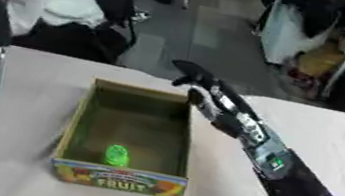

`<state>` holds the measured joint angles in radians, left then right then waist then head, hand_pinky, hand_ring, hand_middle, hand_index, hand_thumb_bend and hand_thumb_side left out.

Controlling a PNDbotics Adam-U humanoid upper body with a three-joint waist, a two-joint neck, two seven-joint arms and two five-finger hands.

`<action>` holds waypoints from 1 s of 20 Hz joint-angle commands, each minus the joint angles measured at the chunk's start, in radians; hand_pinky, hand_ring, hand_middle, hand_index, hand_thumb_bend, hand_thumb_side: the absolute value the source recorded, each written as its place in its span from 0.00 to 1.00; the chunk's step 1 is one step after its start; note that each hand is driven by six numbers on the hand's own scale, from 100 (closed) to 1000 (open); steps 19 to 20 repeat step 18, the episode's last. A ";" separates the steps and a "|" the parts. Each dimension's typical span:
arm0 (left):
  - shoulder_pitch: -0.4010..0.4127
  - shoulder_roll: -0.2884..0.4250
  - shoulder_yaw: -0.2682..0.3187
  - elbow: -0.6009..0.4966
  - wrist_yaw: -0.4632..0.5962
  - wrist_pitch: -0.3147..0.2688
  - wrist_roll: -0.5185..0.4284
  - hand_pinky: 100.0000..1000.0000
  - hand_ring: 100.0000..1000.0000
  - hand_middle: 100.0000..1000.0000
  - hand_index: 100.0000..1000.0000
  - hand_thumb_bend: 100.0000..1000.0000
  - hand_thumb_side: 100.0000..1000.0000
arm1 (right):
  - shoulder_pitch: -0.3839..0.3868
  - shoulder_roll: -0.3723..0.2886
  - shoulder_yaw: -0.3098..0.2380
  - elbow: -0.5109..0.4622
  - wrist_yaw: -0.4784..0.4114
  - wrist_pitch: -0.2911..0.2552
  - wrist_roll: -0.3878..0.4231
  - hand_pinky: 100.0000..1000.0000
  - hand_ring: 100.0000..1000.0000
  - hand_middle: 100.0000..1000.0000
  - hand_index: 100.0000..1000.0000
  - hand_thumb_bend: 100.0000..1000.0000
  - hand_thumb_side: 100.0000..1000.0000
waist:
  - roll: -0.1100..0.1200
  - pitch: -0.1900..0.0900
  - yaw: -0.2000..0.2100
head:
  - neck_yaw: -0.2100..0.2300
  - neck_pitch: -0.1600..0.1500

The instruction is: Pick up objects on the table and place them in the box.

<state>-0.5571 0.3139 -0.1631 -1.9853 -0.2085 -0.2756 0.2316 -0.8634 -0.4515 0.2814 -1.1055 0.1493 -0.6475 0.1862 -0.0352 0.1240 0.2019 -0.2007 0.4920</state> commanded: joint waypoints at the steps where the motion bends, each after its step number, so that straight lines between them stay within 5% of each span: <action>1: 0.007 0.038 0.011 -0.015 -0.013 0.009 0.005 0.63 0.65 0.84 0.87 0.27 0.50 | 0.031 -0.109 -0.028 -0.093 -0.042 0.034 -0.049 1.00 0.77 0.97 1.00 0.00 1.00 | 0.007 -0.024 -0.011 | 0.007 -0.020; 7: 0.038 0.064 0.011 -0.015 -0.023 0.017 0.005 0.63 0.65 0.84 0.87 0.26 0.51 | 0.134 -0.218 -0.076 -0.224 -0.098 0.090 -0.142 1.00 0.77 0.97 1.00 0.00 1.00 | 0.011 -0.035 -0.038 | 0.000 -0.037; 14: 0.040 0.068 0.010 -0.015 -0.027 0.019 0.003 0.63 0.65 0.84 0.87 0.26 0.51 | 0.157 -0.232 -0.084 -0.267 -0.095 0.123 -0.174 1.00 0.78 0.98 1.00 0.01 1.00 | 0.008 -0.037 -0.036 | 0.002 -0.046; 18: 0.034 0.063 0.010 -0.015 -0.027 0.018 0.005 0.63 0.65 0.84 0.87 0.27 0.51 | 0.156 -0.226 -0.084 -0.273 -0.070 0.108 -0.170 1.00 0.95 1.00 1.00 0.13 1.00 | 0.003 -0.035 -0.031 | -0.004 -0.059; 20: 0.034 0.063 0.010 -0.015 -0.027 0.018 0.005 0.63 0.65 0.84 0.87 0.27 0.51 | 0.156 -0.226 -0.084 -0.273 -0.070 0.108 -0.170 1.00 0.95 1.00 1.00 0.13 1.00 | 0.003 -0.035 -0.031 | -0.004 -0.059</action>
